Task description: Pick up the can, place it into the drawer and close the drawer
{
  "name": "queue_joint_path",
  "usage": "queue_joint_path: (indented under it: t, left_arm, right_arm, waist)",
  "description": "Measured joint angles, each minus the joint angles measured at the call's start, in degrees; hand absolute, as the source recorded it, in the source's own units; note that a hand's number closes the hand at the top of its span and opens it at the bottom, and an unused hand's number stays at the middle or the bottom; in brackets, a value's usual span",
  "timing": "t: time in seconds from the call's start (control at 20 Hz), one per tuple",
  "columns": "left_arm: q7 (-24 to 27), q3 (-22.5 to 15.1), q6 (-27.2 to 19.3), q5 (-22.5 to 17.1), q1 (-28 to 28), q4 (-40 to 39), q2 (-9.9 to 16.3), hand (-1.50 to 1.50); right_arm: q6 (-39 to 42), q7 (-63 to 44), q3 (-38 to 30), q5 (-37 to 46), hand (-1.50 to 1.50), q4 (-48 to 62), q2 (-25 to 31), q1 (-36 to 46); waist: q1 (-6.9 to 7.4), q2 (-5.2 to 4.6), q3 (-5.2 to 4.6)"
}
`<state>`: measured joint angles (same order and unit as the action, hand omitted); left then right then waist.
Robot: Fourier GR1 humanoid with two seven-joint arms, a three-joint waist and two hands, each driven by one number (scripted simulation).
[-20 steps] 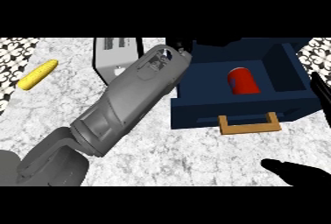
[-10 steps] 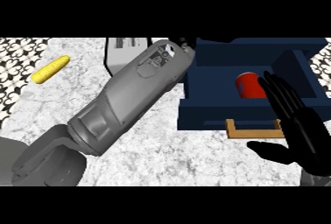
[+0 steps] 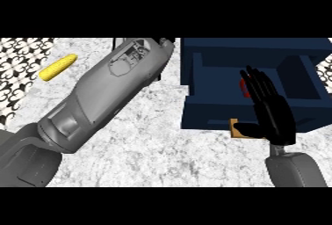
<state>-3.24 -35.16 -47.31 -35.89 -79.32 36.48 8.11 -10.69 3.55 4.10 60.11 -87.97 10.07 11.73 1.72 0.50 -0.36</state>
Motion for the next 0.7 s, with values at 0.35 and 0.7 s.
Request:
queue_joint_path:
  t: [0.35, 0.7]
  left_arm:
    - [-5.34, -0.91, 1.18, 1.74, 4.03, 9.71, 7.1, -1.5]
    - [-9.0, -1.3, 1.85, 2.69, 7.54, 16.33, 11.82, -1.5]
  right_arm:
    - [-7.69, 1.92, -2.65, 3.91, -1.5, 11.25, -0.4, 6.01]
    - [-13.34, 2.3, -5.51, 7.39, -1.5, 22.92, 0.02, 13.58]
  waist:
    - [0.98, 0.83, -0.92]
    - [1.77, 0.85, -1.18]
